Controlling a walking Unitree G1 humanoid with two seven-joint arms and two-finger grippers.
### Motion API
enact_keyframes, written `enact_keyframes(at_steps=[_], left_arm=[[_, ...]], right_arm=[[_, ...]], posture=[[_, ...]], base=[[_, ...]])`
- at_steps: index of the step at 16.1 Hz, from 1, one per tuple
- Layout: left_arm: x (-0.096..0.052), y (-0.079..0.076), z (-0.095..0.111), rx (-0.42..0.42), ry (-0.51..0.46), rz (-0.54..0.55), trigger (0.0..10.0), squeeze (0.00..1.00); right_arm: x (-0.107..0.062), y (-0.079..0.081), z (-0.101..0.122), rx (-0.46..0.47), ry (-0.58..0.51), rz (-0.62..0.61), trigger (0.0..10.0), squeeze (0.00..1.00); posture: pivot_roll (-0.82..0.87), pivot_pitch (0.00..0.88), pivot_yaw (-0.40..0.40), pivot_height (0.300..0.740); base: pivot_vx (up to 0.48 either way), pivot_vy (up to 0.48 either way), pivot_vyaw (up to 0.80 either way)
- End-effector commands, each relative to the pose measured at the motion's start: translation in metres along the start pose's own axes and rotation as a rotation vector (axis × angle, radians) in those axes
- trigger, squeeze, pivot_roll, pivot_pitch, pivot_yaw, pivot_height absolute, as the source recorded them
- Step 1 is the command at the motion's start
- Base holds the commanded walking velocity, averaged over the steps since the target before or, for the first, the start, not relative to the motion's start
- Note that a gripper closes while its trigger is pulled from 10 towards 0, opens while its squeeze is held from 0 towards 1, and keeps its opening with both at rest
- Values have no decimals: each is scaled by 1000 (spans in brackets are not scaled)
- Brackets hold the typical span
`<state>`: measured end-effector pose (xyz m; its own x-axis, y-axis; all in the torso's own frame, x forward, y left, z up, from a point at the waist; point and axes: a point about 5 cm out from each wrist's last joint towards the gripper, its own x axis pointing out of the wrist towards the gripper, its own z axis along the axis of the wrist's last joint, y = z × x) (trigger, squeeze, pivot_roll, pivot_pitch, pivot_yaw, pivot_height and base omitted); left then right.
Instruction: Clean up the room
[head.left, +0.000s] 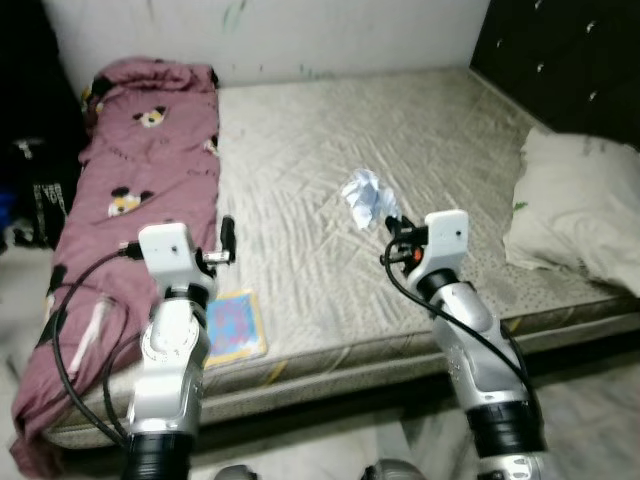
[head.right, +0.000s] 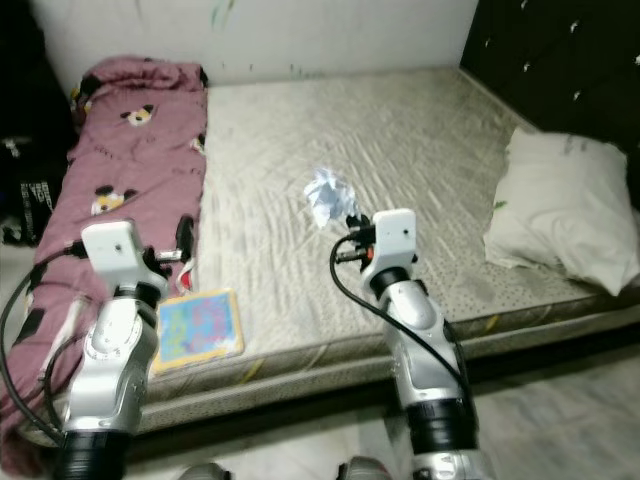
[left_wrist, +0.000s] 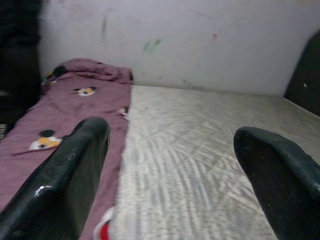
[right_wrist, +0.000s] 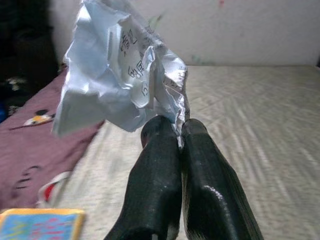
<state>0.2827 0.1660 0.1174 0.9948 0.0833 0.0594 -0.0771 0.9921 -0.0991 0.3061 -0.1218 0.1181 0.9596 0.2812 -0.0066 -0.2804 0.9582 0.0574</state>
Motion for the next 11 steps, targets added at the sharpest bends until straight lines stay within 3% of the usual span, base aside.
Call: enact_keyframes(at_steps=[1,6,11], left_arm=[[1,3,2,1,-3,13,10000,0],[2,3,4,-10,-13,11,10000,0],[2,-4,19,-18,-62,9,10000,0]], right_arm=[[3,5,8,-4,-36,16,10000,0],[6,8,12,-7,-62,29,10000,0],[13,18,22,-26,-103,75,10000,0]], posture=[[-105,0,4,740],[-105,0,7,740],[-65,0,-10,740]], base=[[0,480,0],[0,480,0],[0,473,0]])
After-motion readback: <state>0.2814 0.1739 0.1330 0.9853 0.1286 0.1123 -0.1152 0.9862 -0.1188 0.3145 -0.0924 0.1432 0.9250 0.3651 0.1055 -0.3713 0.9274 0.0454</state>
